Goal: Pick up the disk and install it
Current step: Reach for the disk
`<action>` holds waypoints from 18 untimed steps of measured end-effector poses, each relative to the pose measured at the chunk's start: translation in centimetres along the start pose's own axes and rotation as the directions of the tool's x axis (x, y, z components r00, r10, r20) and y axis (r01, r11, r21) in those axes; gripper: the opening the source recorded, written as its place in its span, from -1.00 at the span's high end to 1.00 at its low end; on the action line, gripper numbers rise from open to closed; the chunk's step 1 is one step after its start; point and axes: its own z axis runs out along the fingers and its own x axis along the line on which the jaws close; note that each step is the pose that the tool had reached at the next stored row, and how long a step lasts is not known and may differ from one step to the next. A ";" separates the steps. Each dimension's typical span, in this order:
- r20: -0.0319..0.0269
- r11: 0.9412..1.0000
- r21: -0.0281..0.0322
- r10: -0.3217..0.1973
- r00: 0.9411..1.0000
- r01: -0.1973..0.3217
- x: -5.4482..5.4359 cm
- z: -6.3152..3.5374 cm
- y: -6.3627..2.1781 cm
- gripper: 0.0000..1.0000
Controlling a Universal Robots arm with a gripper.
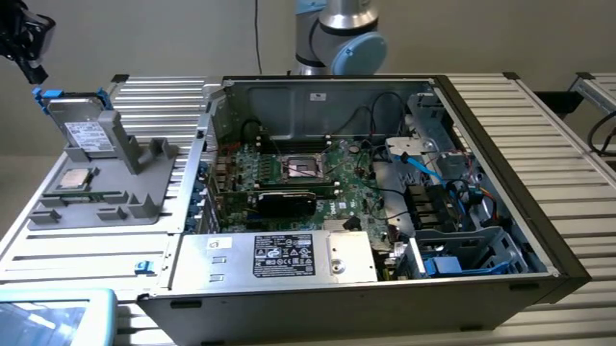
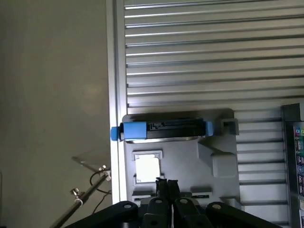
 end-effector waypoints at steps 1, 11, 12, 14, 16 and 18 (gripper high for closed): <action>-0.002 1.000 0.000 0.000 1.000 0.000 0.0 0.03 0.36 0.79; -0.005 1.000 0.001 -0.001 1.000 0.001 0.9 0.23 2.48 0.79; -0.005 1.000 0.001 -0.001 1.000 0.001 1.1 0.26 2.56 0.79; -0.005 1.000 0.001 -0.001 1.000 0.001 1.5 0.31 2.66 0.79; -0.005 1.000 0.001 -0.002 1.000 0.002 1.8 0.37 2.88 0.79; -0.005 1.000 0.001 -0.002 1.000 0.002 2.0 0.42 3.18 0.79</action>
